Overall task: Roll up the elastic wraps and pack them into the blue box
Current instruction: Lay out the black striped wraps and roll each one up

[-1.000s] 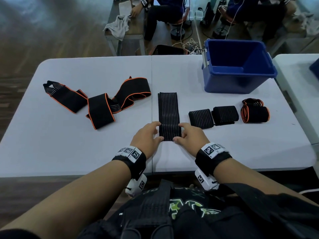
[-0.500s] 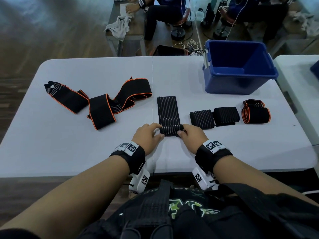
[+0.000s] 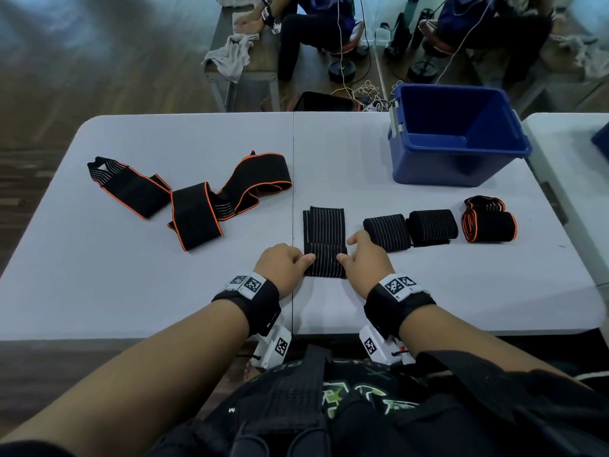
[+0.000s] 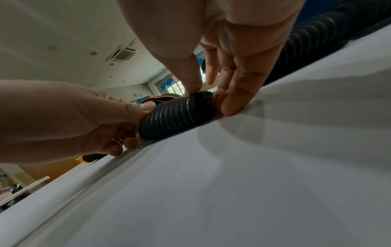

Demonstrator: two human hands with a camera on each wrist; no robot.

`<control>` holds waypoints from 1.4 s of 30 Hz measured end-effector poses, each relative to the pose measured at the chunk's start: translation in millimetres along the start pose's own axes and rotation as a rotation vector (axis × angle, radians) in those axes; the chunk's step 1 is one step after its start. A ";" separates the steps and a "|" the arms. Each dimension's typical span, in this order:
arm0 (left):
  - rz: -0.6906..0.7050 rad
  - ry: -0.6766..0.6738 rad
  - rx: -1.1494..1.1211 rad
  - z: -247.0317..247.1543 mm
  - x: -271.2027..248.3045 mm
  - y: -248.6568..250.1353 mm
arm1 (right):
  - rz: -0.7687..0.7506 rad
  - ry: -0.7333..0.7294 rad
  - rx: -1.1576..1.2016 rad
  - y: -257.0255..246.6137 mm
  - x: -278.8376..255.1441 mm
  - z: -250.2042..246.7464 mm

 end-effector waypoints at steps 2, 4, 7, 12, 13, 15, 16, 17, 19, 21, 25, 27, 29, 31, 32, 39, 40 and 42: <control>-0.003 0.037 0.018 -2.4 -1.0 -1.1 | -0.041 -0.004 -0.029 -5.0 -1.3 0.2; -0.002 0.106 -0.042 -8.2 -3.6 -2.0 | -0.076 -0.016 -0.074 -8.9 -2.1 0.6; 0.074 0.119 -0.061 -9.5 -6.8 4.2 | -0.126 -0.059 -0.165 -9.8 -2.5 4.8; 0.162 0.000 0.023 -6.2 -4.9 11.0 | -0.160 -0.177 -0.306 -1.7 -1.2 14.6; 0.191 -0.015 0.069 -5.4 -4.7 13.1 | -0.168 -0.188 -0.325 -1.7 -0.5 15.6; 0.226 -0.016 0.144 -4.1 -4.0 14.0 | -0.184 -0.184 -0.321 -3.5 0.9 15.9; 0.224 -0.010 0.149 -3.8 -3.3 13.2 | -0.188 -0.176 -0.305 -4.4 1.2 15.4; 0.211 -0.002 0.133 -3.4 -1.8 11.2 | -0.185 -0.170 -0.286 -4.5 2.0 15.1; 0.168 0.005 0.073 -3.9 1.1 7.3 | -0.172 -0.156 -0.225 -4.6 3.3 13.3; 0.154 0.008 0.042 -5.1 3.5 6.9 | -0.148 -0.143 -0.154 -3.9 5.6 11.2; 0.062 -0.008 -0.029 -7.0 6.5 3.2 | -0.046 -0.129 -0.096 2.3 10.8 8.4; 0.012 -0.014 -0.064 -7.3 9.9 0.0 | -0.038 -0.127 -0.121 1.8 12.8 8.2; -0.019 -0.014 -0.056 -7.9 12.8 -1.4 | -0.045 -0.133 -0.150 -0.5 14.2 9.3; -0.037 -0.013 -0.045 -8.4 15.4 -1.9 | -0.038 -0.145 -0.168 -1.4 15.6 10.6; -0.045 -0.016 -0.045 -8.3 16.9 -2.5 | -0.031 -0.149 -0.171 -1.6 16.5 10.8; -0.113 -0.028 -0.049 -12.5 20.5 -9.1 | 0.018 -0.035 -0.083 -3.6 17.0 3.6; -0.113 0.009 -0.061 -16.7 19.5 -9.2 | 0.025 0.004 -0.018 -4.2 15.7 1.6; -0.109 0.087 -0.181 -25.5 16.5 -8.7 | 0.015 0.030 0.063 -9.0 13.6 0.1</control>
Point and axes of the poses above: each hand's wrist, its own x-axis towards the middle knuckle, its own z-axis out of the palm, y = z × x, the point moved 8 cm from there along x, towards the middle knuckle, and after that the axes turned 1 degree about -z, right-handed, at the moved point
